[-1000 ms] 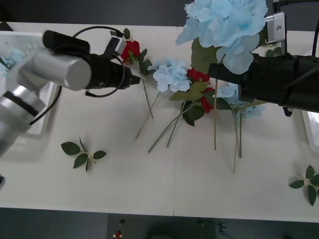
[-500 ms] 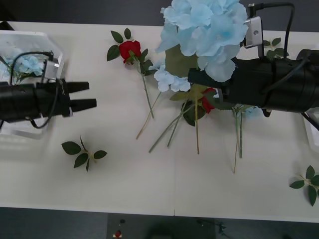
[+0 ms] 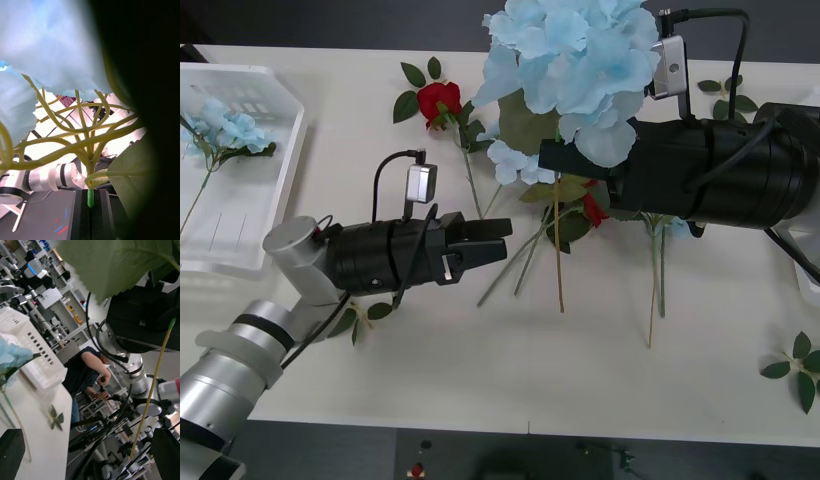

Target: Put the red flowers into the right box and the blue flowers into the left box

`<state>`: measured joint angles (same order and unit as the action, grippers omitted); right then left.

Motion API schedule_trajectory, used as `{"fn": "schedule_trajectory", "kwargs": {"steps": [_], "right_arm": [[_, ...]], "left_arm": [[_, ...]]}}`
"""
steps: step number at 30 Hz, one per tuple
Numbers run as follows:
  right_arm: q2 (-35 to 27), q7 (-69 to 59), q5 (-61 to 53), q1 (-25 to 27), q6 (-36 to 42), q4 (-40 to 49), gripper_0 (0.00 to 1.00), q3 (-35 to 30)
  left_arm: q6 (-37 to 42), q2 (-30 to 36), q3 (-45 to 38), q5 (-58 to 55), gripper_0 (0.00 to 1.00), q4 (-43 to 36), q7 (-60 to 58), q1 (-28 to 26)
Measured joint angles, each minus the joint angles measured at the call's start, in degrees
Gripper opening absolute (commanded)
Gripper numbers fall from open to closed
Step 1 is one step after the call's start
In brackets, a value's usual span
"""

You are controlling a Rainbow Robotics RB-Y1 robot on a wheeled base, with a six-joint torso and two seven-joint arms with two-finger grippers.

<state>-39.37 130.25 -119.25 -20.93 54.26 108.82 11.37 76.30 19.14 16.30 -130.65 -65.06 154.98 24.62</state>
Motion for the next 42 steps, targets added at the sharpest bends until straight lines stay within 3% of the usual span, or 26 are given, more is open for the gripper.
{"fn": "schedule_trajectory", "kwargs": {"steps": [11,19,20,22,25,26,40,41,42], "right_arm": [[0.0,2.8,0.0,0.0,0.0,0.0,0.0,0.0],[0.0,2.8,0.5,0.0,0.0,0.0,0.0,0.0],[0.0,2.8,0.5,0.0,0.0,0.0,0.0,0.0],[0.0,2.8,0.5,0.0,0.0,0.0,0.0,0.0],[0.0,2.9,0.5,0.0,0.0,0.0,0.0,0.0],[0.0,2.9,0.5,0.0,0.0,0.0,0.0,0.0],[0.0,3.0,0.6,0.0,-0.7,-0.4,0.0,0.0],[0.0,3.0,0.6,0.0,-0.9,-0.4,0.01,0.0],[0.0,3.0,0.6,0.0,-1.0,-0.4,0.11,0.0]], "left_arm": [[1.6,-3.4,3.7,-4.2,0.98,-1.7,0.0,0.2],[-4.1,-3.4,7.0,-4.2,0.97,-2.3,0.0,4.3],[-5.4,-3.4,7.8,-4.2,0.92,-2.4,0.0,4.9],[-7.9,-3.4,9.4,-4.2,0.55,-2.9,0.0,5.8],[-11.1,-3.4,11.1,-4.2,0.12,-4.4,0.0,6.2],[-11.8,-3.4,11.5,-4.2,0.03,-4.8,0.0,6.2],[-14.6,-3.4,12.0,-4.2,0.0,-5.1,0.0,6.2],[-14.9,-3.4,12.0,-4.2,0.0,-5.2,0.0,6.2],[-15.3,-3.4,12.0,-4.2,0.0,-5.2,0.0,6.2]]}}
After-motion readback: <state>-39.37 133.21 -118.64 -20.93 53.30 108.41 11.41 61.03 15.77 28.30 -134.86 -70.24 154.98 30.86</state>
